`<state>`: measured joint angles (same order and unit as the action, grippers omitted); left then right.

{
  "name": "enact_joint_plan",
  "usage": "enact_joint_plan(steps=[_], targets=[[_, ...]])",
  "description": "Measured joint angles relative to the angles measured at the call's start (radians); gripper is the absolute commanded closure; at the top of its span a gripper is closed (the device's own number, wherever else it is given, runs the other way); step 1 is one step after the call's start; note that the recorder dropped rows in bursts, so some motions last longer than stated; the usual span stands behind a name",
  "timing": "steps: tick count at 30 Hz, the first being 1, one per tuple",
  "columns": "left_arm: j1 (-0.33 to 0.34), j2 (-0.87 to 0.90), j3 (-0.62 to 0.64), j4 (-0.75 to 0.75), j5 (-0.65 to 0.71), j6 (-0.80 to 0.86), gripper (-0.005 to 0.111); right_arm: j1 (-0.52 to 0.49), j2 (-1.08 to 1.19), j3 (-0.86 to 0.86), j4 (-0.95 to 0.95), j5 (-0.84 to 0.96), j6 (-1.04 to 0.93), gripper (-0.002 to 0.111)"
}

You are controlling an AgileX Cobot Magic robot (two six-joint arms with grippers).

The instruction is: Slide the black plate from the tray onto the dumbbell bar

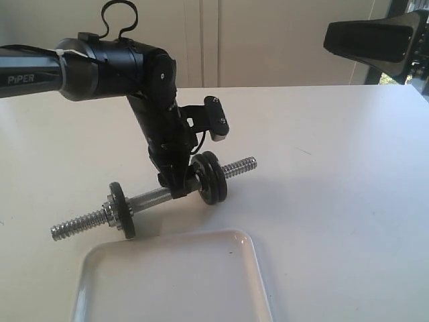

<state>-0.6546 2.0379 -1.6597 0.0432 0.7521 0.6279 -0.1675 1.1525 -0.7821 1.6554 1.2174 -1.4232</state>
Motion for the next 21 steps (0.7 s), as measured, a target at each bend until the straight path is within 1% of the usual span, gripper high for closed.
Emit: enact_joint_plan(steps=[4, 6, 7, 9, 10, 14, 15, 21], targets=[[0.0, -0.009, 0.0, 0.031, 0.004, -0.029, 0.041, 0.0, 0.0, 0.0, 0.0, 0.0, 0.0, 0.107], [0.0, -0.02, 0.0, 0.055, 0.009, -0.066, 0.044, 0.0, 0.0, 0.0, 0.0, 0.0, 0.0, 0.107], [0.0, -0.03, 0.0, 0.069, 0.014, -0.091, 0.047, 0.0, 0.0, 0.0, 0.0, 0.0, 0.0, 0.107], [0.0, -0.056, 0.0, 0.113, 0.029, -0.147, 0.058, 0.0, 0.0, 0.0, 0.0, 0.0, 0.0, 0.107], [0.0, -0.074, 0.0, 0.135, 0.04, -0.175, 0.065, 0.0, 0.0, 0.0, 0.0, 0.0, 0.0, 0.107], [0.0, -0.159, 0.0, 0.196, 0.123, -0.242, 0.101, 0.0, 0.0, 0.0, -0.002, 0.0, -0.006, 0.107], [0.0, -0.188, 0.0, 0.202, 0.147, -0.258, 0.106, 0.0, 0.0, 0.0, -0.004, 0.0, -0.014, 0.107], [0.0, -0.386, 0.0, 0.184, 0.241, -0.326, 0.107, 0.008, -0.007, 0.0, -0.008, -0.002, -0.117, 0.107]])
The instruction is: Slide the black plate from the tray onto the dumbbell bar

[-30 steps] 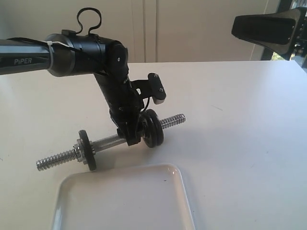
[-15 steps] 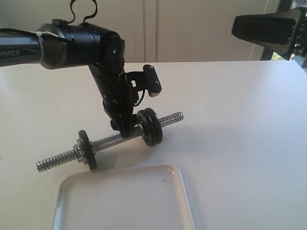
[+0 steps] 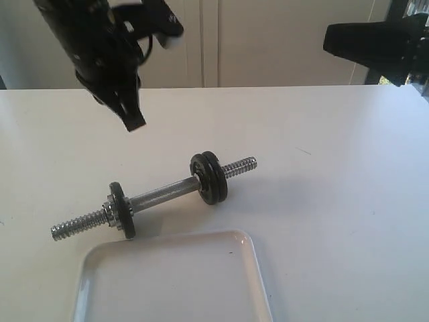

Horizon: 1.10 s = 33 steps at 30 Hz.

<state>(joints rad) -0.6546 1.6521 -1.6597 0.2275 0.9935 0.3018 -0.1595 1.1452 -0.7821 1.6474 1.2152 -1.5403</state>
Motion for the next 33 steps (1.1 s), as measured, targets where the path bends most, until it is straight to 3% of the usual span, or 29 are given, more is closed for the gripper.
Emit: enact_joint_plan(steps=[7, 14, 23, 28, 33], targets=[[0.0, -0.309, 0.096, -0.034, 0.013, -0.05, 0.107, 0.042, -0.08, 0.002, -0.046, -0.002, -0.014, 0.108], [0.0, -0.692, 0.376, -0.03, -0.017, -0.181, 0.107, 0.088, -0.283, 0.001, -0.202, -0.222, 0.073, 0.108], [0.0, -1.239, 0.736, -0.056, -0.247, -0.436, 0.107, 0.15, -0.481, 0.001, -0.341, -0.278, 0.203, 0.108], [0.0, -1.47, 0.89, -0.203, -0.394, -0.456, 0.107, 0.16, -0.619, 0.001, -0.42, -0.267, 0.304, 0.108], [0.0, -1.596, 1.01, -0.216, -0.565, -0.456, 0.107, 0.169, -0.722, 0.001, -0.508, -0.314, 0.395, 0.108]])
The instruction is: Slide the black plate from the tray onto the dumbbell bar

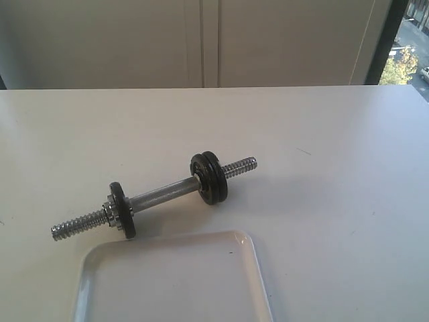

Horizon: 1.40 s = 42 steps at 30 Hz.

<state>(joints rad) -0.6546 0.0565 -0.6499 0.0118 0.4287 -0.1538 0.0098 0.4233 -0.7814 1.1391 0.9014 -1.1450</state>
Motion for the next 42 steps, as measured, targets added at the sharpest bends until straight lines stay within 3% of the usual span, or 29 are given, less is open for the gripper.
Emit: enact_joint_plan(steps=[7, 11, 19, 38, 42], targets=[[0.0, 0.102, 0.277, 0.102, -0.31, 0.0, 0.107, 0.0, 0.072, 0.089, -0.031, -0.19, 0.033, 0.108], [0.0, 0.22, 0.372, 0.112, -0.435, 0.0, 0.107, 0.022, 0.162, 0.115, -0.022, -0.211, 0.031, 0.108], [0.0, 0.323, 0.392, 0.112, -0.469, 0.0, 0.107, 0.053, 0.224, 0.116, -0.021, -0.047, 0.031, 0.108], [0.003, 0.293, 0.392, 0.115, -0.478, 0.0, 0.107, 0.053, 0.224, 0.116, -0.021, -0.041, 0.031, 0.108], [0.087, 0.225, 0.409, 0.115, -0.484, 0.004, 0.107, 0.053, 0.224, 0.116, -0.021, -0.041, 0.029, 0.108]])
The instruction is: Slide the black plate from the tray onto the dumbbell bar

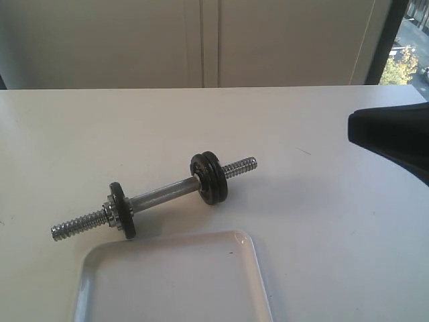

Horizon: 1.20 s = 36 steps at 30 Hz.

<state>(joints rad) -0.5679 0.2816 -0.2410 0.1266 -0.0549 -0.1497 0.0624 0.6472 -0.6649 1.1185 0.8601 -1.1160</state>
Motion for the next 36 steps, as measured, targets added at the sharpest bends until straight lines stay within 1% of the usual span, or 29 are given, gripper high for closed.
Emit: enact_joint_plan(steps=[2, 7, 9, 12, 13, 17, 26, 28, 30, 33, 36], targets=[[0.067, -0.04, 0.02, 0.0, -0.001, 0.0, 0.107, 0.0, 0.0, 0.0, 0.0, 0.0, 0.0, 0.108], [0.285, -0.124, 0.07, 0.0, -0.001, 0.0, 0.107, 0.0, 0.0, 0.0, 0.0, 0.0, 0.0, 0.108], [0.361, -0.153, 0.088, 0.0, 0.001, 0.0, 0.107, 0.0, 0.0, 0.0, 0.0, 0.0, 0.0, 0.108], [0.435, -0.188, 0.116, 0.0, 0.001, 0.0, 0.107, 0.0, 0.0, 0.0, 0.0, 0.0, 0.0, 0.108], [0.449, -0.202, 0.123, 0.0, 0.005, 0.0, 0.107, 0.0, 0.0, 0.0, 0.0, 0.0, 0.0, 0.108], [0.473, -0.266, 0.133, 0.0, 0.047, 0.001, 0.107, 0.0, 0.0, 0.0, 0.0, 0.0, 0.0, 0.108], [0.473, -0.275, 0.135, -0.004, 0.079, -0.001, 0.107, 0.0, 0.0, 0.0, 0.0, 0.006, 0.0, 0.108], [0.473, -0.278, 0.145, -0.053, 0.079, 0.002, 0.107, 0.0, 0.0, 0.0, 0.0, 0.007, 0.0, 0.108], [0.473, -0.278, 0.167, -0.138, 0.077, 0.044, 0.107, 0.0, 0.0, 0.0, 0.0, 0.007, 0.0, 0.108], [0.473, -0.278, 0.229, -0.207, 0.084, 0.105, 0.107, 0.0, 0.0, 0.0, 0.0, 0.007, 0.0, 0.108], [0.473, -0.278, 0.238, -0.19, 0.243, 0.113, 0.107, 0.0, 0.0, 0.0, 0.0, 0.007, 0.0, 0.108]])
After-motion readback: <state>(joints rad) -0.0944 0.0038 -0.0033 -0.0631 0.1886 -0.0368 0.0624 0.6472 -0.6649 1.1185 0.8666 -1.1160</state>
